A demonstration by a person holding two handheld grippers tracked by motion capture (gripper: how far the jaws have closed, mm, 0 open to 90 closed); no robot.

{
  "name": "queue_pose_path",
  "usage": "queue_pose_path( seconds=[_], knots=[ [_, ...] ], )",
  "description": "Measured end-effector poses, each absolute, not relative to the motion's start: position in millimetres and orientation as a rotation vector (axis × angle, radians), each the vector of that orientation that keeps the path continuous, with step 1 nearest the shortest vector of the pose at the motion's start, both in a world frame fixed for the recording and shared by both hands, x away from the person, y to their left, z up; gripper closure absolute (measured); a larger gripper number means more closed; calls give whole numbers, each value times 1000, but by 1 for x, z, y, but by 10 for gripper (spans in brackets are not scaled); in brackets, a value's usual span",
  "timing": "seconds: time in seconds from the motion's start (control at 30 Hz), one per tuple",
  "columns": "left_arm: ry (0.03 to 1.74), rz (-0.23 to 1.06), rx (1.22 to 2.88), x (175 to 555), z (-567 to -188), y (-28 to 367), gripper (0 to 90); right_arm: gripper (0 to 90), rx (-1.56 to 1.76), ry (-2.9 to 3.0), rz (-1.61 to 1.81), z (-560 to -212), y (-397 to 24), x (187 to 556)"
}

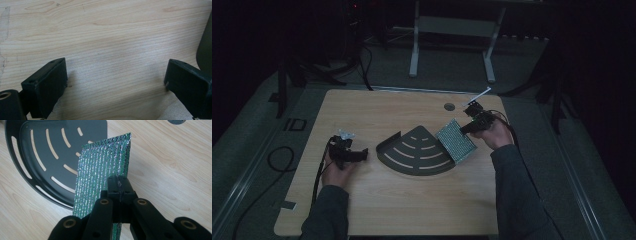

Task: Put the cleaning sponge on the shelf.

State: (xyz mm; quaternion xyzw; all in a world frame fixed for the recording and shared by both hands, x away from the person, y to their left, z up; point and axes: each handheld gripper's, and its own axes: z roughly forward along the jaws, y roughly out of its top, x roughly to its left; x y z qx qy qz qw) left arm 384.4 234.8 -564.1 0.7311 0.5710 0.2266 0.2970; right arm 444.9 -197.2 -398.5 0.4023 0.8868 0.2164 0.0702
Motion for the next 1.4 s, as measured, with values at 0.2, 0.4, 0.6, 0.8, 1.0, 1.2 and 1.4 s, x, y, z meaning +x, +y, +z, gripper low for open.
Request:
queue_pose_path(
  seconds=[0.2, 0.4, 0.6, 0.8, 1.0, 1.2, 1.4],
  knots=[
    [1518, 602, 1943, 384, -564, 235, 52, 899, 1207, 2668, 661, -401, -195, 448],
    [1518, 603, 1944, 384, -564, 235, 52, 898, 1202, 2668, 671, -401, -193, 450],
    [1518, 602, 1943, 384, -564, 235, 52, 898, 1196, 2676, 686, -403, -187, 451],
    [1518, 603, 1943, 384, -564, 235, 52, 898, 1203, 2677, 691, -405, -184, 453],
    [1518, 602, 1943, 384, -564, 235, 52, 898, 1192, 2686, 689, -409, -181, 454],
    [1518, 602, 1944, 384, -564, 235, 52, 898, 1194, 2690, 695, -412, -177, 456],
    [1518, 602, 1944, 384, -564, 235, 52, 898, 1181, 2693, 687, -413, -171, 457]
  ],
)
